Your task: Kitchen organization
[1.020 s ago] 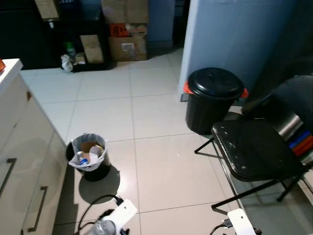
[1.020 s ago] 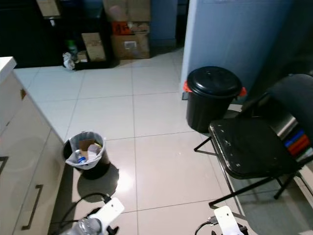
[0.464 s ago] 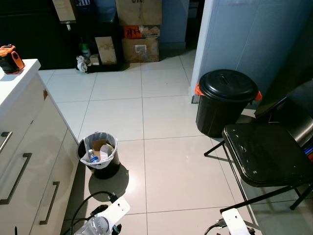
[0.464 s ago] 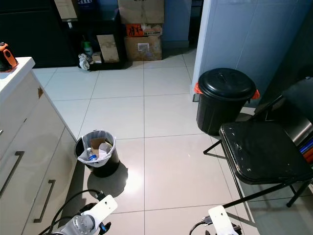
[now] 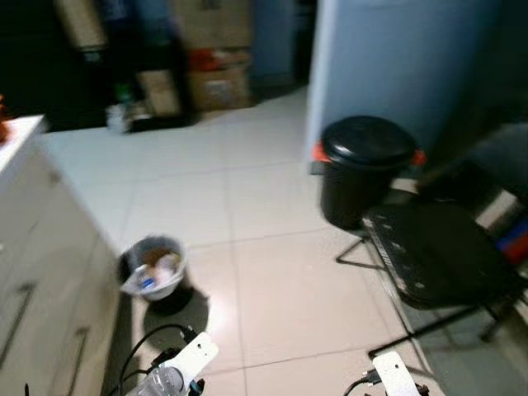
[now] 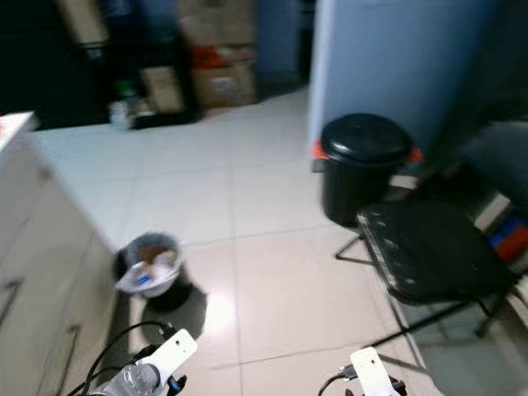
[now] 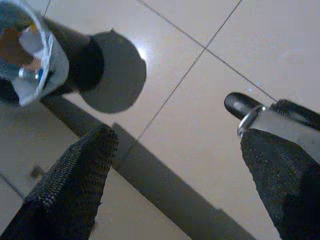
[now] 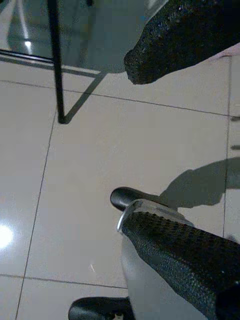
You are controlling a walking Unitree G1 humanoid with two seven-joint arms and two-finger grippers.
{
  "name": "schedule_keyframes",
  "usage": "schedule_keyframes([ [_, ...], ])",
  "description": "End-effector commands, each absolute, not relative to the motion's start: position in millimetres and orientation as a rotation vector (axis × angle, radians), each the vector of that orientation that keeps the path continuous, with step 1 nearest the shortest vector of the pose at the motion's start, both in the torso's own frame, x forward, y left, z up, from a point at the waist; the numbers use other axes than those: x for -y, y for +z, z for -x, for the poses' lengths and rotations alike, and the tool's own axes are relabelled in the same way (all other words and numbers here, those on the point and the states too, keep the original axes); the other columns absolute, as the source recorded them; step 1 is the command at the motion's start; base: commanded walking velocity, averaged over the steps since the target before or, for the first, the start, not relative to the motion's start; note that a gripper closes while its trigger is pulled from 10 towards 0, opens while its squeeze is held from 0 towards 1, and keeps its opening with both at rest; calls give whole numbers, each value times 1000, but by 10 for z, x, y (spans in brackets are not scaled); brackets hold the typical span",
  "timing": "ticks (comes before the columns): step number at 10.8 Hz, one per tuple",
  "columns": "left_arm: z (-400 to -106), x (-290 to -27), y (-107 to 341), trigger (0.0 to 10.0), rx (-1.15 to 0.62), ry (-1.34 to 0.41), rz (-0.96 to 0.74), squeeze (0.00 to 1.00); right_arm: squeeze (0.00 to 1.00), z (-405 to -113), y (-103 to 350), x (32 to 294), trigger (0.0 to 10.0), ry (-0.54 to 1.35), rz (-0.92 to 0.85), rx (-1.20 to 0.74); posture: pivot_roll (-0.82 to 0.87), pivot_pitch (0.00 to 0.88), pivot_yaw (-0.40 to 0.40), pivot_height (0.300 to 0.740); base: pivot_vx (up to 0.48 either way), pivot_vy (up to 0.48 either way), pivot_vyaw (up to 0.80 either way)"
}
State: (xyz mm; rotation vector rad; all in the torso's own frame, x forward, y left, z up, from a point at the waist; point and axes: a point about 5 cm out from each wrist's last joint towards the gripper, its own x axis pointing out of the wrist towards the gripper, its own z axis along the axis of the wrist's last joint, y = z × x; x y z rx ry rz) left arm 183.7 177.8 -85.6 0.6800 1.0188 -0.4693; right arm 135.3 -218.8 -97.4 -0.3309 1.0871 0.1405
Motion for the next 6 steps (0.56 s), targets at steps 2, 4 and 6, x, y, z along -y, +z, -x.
schedule_keyframes([
  [2,-1914,-1812,-817,10000,-1010,-431,-665,0,0,-1401,-965,2140,10000,160,335,-1071,-81,0,76,740,381,0,0],
  [4,-1940,-1865,-799,10000,-1006,-407,-678,0,0,-1414,-963,2127,10000,168,336,-1068,-78,0,78,740,347,0,0],
  [6,-1940,-1896,-796,10000,-1008,-381,-684,0,0,-1425,-960,2122,10000,171,341,-1066,-76,0,78,740,0,0,0],
])
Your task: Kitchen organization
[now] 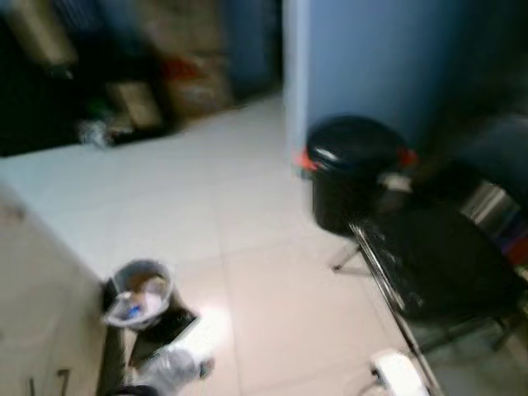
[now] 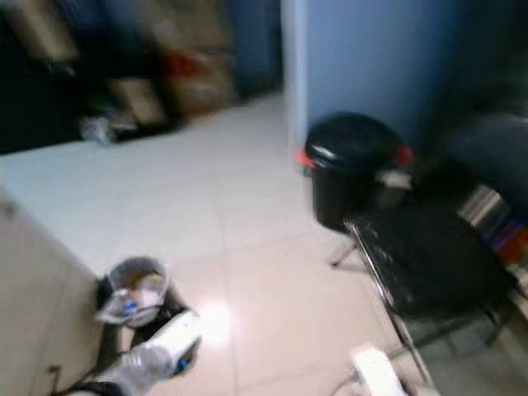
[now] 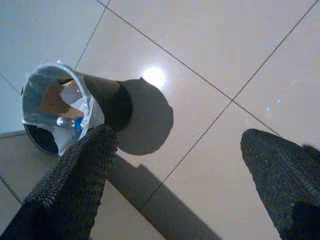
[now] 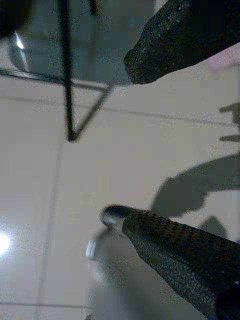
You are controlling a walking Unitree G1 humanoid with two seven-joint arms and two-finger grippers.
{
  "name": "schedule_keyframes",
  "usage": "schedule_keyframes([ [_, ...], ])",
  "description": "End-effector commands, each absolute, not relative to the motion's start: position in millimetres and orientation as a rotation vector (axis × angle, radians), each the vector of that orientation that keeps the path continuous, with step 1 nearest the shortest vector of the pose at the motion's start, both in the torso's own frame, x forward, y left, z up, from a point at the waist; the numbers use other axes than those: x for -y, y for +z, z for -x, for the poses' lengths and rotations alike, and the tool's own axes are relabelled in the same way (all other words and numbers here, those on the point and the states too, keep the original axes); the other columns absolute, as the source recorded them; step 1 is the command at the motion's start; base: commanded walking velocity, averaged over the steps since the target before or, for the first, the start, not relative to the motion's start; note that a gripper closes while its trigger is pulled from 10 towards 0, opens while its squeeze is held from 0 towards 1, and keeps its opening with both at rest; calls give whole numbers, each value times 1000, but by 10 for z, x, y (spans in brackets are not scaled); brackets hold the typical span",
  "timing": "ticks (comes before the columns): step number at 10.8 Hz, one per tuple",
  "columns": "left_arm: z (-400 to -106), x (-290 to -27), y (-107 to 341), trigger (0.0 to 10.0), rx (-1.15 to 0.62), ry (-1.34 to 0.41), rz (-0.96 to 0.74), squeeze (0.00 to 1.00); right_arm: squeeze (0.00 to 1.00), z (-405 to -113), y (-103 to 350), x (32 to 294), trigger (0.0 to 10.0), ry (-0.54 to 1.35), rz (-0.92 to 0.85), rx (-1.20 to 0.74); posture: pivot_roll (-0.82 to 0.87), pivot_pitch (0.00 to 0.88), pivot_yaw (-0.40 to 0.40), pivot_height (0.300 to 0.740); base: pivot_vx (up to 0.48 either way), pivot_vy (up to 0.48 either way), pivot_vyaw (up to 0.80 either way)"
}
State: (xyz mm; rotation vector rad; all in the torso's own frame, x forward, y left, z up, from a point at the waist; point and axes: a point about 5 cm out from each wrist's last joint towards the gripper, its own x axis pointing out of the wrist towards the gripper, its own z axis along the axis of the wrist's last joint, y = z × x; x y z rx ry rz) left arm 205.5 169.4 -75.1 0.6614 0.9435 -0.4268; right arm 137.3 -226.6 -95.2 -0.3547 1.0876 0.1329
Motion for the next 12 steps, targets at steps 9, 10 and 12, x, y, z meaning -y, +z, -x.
schedule_keyframes([
  [9,-2070,-1788,-738,10000,-977,-237,-389,0,0,-1548,-949,1942,10000,70,245,-1026,-69,0,87,740,0,0,267],
  [10,-2087,-1774,-734,10000,-992,-207,-344,0,0,-1533,-955,1949,10000,7,202,-1025,-69,0,87,740,0,0,0],
  [12,-2097,-1756,-732,10000,-1024,-166,-241,0,0,-1522,-961,1942,10000,-20,171,-1030,-74,0,90,740,0,0,0],
])
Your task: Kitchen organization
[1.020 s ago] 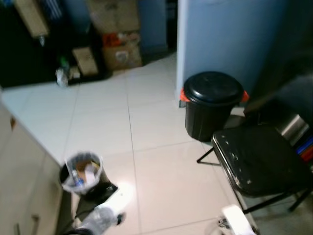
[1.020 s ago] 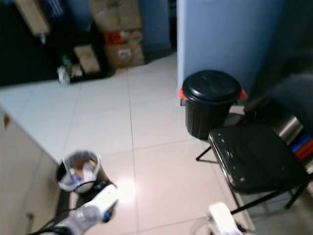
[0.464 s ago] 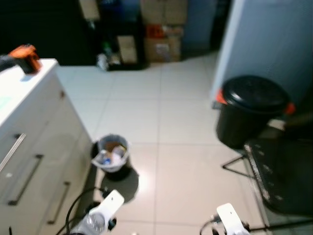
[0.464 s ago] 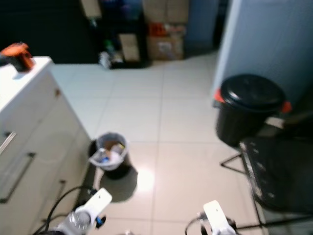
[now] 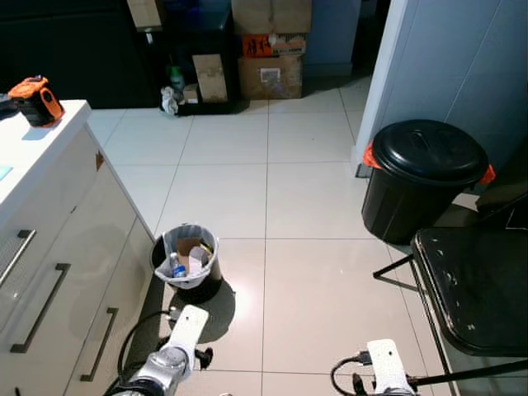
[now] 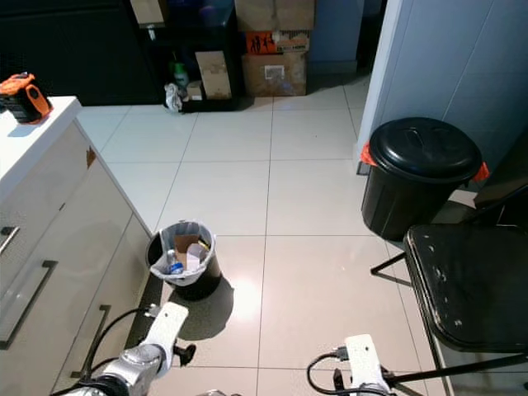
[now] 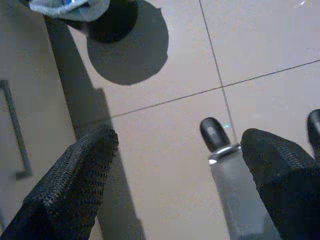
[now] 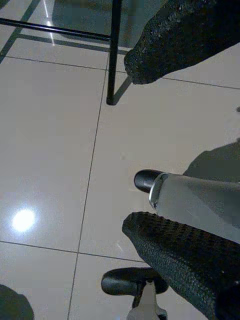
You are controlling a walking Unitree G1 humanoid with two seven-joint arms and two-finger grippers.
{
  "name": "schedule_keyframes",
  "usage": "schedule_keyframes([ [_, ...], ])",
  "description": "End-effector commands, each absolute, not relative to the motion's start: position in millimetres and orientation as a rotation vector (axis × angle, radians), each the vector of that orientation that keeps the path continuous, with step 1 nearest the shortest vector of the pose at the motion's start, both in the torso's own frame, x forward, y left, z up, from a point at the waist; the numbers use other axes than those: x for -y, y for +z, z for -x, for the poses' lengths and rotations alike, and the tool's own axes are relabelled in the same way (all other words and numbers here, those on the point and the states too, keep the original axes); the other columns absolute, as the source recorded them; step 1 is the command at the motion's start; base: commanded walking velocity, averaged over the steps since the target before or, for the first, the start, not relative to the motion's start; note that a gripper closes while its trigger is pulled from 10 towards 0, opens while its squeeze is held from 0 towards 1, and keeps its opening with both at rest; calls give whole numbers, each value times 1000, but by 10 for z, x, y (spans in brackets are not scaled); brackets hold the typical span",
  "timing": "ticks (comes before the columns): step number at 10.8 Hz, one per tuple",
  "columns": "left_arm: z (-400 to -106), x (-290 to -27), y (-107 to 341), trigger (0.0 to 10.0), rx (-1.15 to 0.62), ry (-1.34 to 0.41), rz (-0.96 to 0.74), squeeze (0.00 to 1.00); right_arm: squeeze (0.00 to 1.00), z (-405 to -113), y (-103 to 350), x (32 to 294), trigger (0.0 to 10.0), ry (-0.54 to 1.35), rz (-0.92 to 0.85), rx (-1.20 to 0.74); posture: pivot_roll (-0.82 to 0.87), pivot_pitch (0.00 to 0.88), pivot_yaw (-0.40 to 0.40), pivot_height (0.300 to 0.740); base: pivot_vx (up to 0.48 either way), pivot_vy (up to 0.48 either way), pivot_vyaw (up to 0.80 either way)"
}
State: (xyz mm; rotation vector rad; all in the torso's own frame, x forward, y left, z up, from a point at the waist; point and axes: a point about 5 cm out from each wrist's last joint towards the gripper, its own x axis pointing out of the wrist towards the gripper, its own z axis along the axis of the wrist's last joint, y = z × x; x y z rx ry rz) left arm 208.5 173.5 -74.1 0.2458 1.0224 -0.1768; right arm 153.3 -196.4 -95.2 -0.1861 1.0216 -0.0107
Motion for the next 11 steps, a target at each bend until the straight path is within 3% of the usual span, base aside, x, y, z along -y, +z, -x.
schedule_keyframes([
  [1,-2097,-1769,-730,10000,-1038,-170,-212,0,0,-1523,-963,1937,10000,-20,180,-1035,-78,0,93,740,0,0,0],
  [4,-1934,-1816,-813,10000,-1077,-184,-262,0,0,-1520,-966,1941,10000,-24,193,-1046,-78,0,93,740,0,0,0],
  [11,-1934,-1816,-813,10000,-1077,-184,-262,0,0,-1520,-966,1941,10000,-24,193,-1046,-78,0,93,740,0,0,0],
])
